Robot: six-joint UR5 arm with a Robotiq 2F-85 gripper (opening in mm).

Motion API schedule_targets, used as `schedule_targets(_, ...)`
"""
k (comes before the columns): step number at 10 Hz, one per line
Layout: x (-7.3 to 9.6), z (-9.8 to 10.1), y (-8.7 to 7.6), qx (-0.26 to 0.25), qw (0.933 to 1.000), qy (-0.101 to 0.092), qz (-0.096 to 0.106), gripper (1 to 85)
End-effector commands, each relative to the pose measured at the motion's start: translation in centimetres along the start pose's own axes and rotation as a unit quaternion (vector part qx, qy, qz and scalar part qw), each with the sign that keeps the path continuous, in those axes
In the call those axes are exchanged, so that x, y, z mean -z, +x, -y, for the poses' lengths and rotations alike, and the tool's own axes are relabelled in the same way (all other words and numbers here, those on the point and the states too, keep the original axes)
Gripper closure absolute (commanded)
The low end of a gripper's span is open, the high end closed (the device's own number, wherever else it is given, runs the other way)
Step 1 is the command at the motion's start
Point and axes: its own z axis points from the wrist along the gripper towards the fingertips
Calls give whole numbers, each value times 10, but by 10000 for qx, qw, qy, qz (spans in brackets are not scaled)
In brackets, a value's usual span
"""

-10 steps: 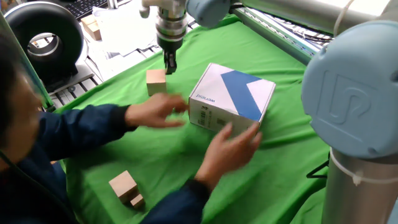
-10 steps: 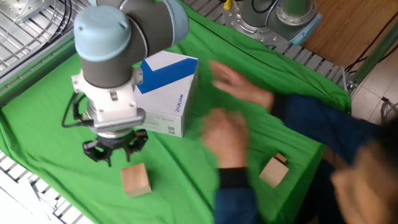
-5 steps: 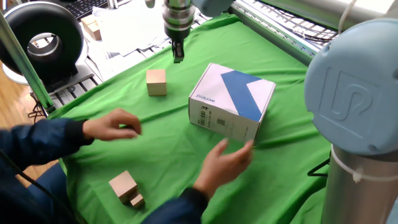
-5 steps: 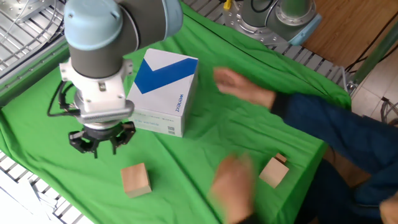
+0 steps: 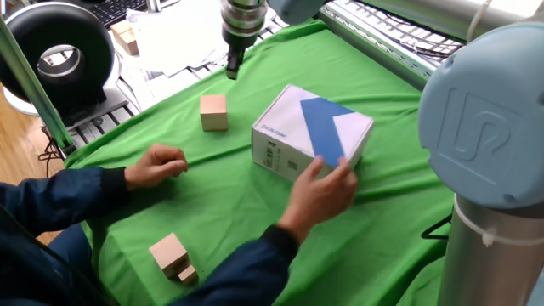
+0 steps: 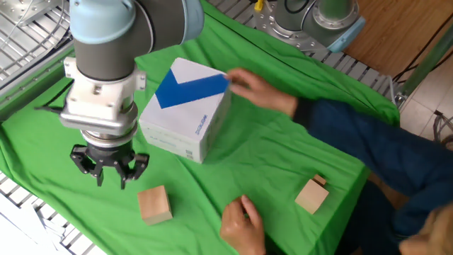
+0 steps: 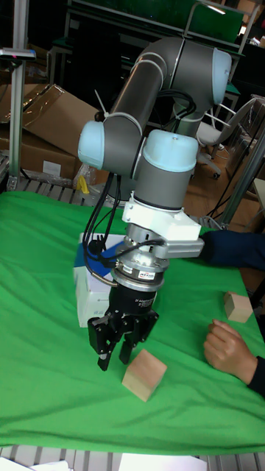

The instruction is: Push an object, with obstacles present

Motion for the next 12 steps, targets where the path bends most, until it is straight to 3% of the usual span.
schedule_targets(1, 0, -6, -29, -1627, 9859, -44, 383, 413)
schedule_targets(3, 0, -12, -31, -1904, 9811, -63, 338, 413)
schedule_targets(4, 0, -24, -17, -1945, 9806, -237, 32, 423)
schedule_targets(5, 2, -31, 7, -1921, 9799, -307, -429, 440)
schedule_targets(6, 3, -30, 19, -1886, 9796, -275, -634, 450)
schedule_targets(8, 2, -18, 16, -1508, 9872, -76, -521, 457)
schedule_targets(10, 2, -18, 16, -1665, 9846, -66, -538, 477)
schedule_targets(11, 3, -24, 21, -1733, 9826, -156, -651, 510)
schedule_targets(12, 4, -33, 19, -1726, 9824, -343, -635, 510)
